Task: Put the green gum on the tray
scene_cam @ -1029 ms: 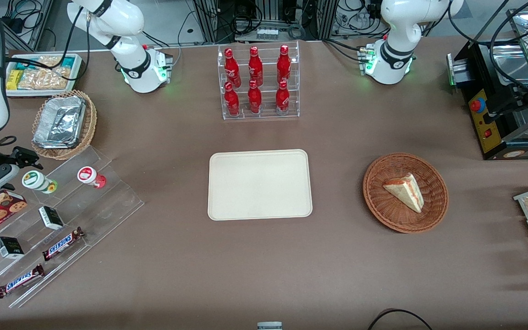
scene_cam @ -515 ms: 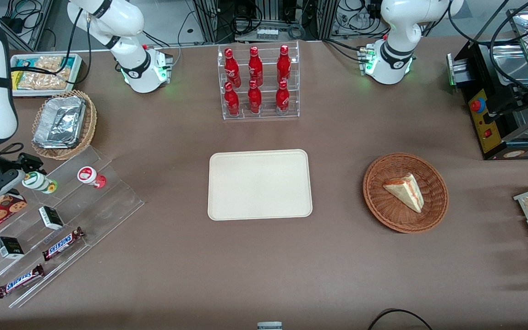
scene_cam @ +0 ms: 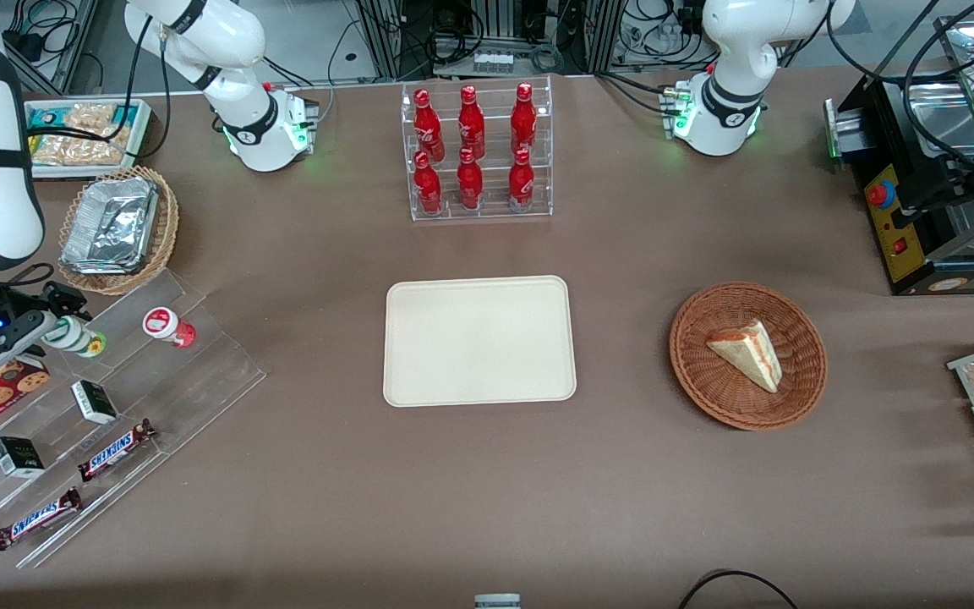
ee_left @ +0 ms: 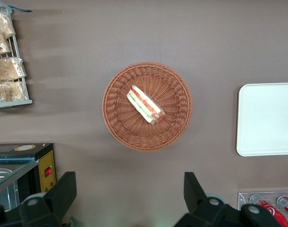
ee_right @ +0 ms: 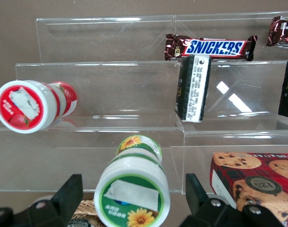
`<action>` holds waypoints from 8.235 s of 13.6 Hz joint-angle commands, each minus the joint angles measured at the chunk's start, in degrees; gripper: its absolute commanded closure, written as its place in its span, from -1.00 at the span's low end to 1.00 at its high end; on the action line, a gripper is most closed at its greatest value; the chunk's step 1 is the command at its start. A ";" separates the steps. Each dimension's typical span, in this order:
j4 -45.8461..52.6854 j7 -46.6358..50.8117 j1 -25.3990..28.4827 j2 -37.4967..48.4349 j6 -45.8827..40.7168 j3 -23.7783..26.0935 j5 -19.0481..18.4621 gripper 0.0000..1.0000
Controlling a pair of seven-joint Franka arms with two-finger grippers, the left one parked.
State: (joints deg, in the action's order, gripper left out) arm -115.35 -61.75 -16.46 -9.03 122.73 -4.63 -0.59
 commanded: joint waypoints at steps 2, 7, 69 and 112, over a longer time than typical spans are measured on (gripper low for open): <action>-0.84 -0.48 -0.50 0.68 0.85 0.33 -0.73 1.00; 0.39 0.49 0.03 1.65 -0.82 0.85 -0.73 1.00; 25.53 101.66 60.59 -27.37 6.15 1.21 5.77 -1.00; 18.67 54.63 17.79 9.65 -37.38 1.29 -0.82 -1.00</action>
